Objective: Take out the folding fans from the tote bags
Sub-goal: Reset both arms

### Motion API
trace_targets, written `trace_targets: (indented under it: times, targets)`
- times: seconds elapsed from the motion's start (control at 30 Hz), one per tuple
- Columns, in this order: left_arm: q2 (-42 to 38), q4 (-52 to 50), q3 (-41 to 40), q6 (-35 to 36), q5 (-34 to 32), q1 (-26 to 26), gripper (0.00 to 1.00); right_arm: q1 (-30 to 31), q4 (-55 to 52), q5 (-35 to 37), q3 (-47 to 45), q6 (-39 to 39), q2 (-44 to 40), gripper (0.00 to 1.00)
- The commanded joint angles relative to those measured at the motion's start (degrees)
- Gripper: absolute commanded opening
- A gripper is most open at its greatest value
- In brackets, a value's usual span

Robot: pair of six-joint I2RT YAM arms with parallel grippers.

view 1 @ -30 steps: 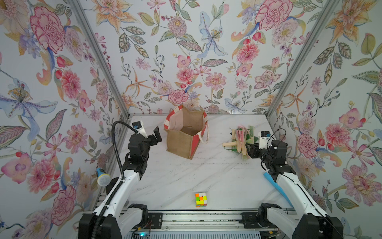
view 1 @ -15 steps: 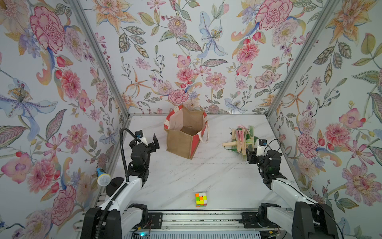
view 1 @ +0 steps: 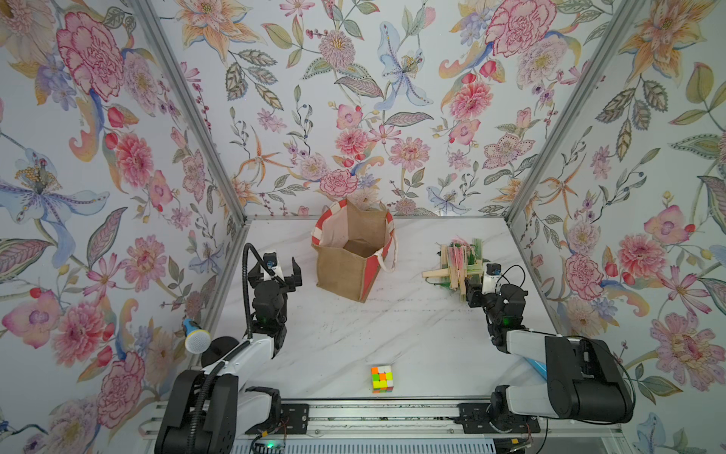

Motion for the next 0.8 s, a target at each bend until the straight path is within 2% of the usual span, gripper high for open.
trace_targets:
  times: [0.0, 0.2, 0.47, 0.6, 0.67, 0.77]
  targets:
    - [1.7, 6.3, -3.3, 3.5, -0.6, 0.6, 0.99, 1.2, 6.9, 1.3, -0.5, -1.9, 2.4, 0.56]
    - [6.1, 14.1, -6.4, 5.3, -1.6, 1.9, 0.99, 3.3, 15.5, 4.9, -3.2, -3.6, 6.9, 0.56]
    - [19.9, 32.9, -9.2, 6.2, 2.0, 3.6, 0.99, 3.8, 18.1, 6.6, -4.2, -3.8, 7.6, 0.58]
    - [19.9, 31.7, -9.1, 5.9, 1.8, 3.5, 0.99, 3.8, 18.0, 7.1, -4.1, -3.5, 7.6, 0.60]
    - [19.9, 31.5, -8.9, 5.8, 1.0, 3.5, 0.99, 3.8, 18.1, 7.9, -4.1, -3.0, 7.7, 0.68]
    - [19.9, 31.5, -8.9, 5.8, 1.0, 3.5, 0.99, 3.7, 17.7, 8.8, -3.8, -2.6, 7.8, 0.75]
